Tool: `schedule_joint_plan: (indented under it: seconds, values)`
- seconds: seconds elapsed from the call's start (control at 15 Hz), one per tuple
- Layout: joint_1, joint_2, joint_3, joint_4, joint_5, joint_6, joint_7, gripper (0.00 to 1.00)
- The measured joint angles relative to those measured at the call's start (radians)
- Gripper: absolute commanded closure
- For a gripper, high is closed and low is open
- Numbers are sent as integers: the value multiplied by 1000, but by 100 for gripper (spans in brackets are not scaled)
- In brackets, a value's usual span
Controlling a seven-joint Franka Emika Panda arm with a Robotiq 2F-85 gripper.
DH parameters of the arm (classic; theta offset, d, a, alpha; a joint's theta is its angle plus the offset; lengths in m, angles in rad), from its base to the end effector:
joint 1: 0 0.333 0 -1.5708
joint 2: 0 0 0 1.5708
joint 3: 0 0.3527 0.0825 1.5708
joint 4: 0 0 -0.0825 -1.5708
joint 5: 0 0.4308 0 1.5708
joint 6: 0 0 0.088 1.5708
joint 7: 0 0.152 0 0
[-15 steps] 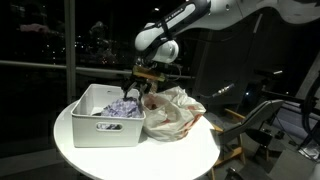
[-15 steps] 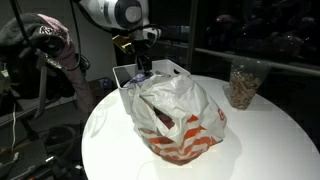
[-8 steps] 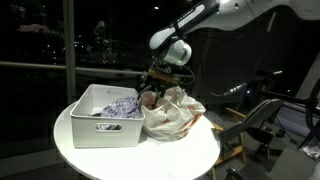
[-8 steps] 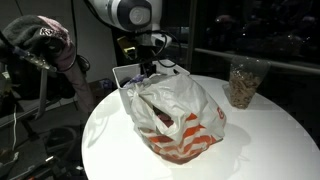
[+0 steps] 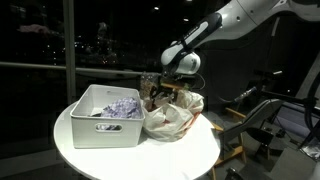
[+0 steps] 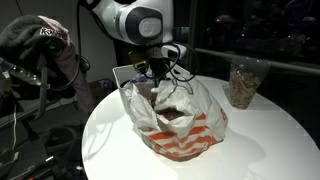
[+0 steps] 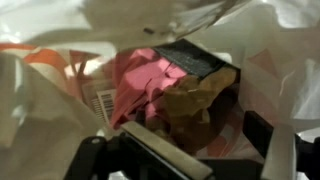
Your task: Remove everything from the plastic and put them in the box
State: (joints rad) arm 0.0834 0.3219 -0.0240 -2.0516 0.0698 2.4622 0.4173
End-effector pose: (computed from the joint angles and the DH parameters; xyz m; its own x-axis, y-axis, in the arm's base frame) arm 0.6484 0.0406 0.2454 0.9149 -0.3987 0.0637 -0.3942 -0.9161 -0.0730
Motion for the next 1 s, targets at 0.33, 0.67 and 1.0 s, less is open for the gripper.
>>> schedule_joint_plan:
  seconds: [0.33,0.67,1.0]
  values:
    - [18,14,-50,-45,-131,86,87,0]
    - [70,44,-106,-86,-273,147,192,0]
    - [76,47,-62,-135,-216,147,186,0]
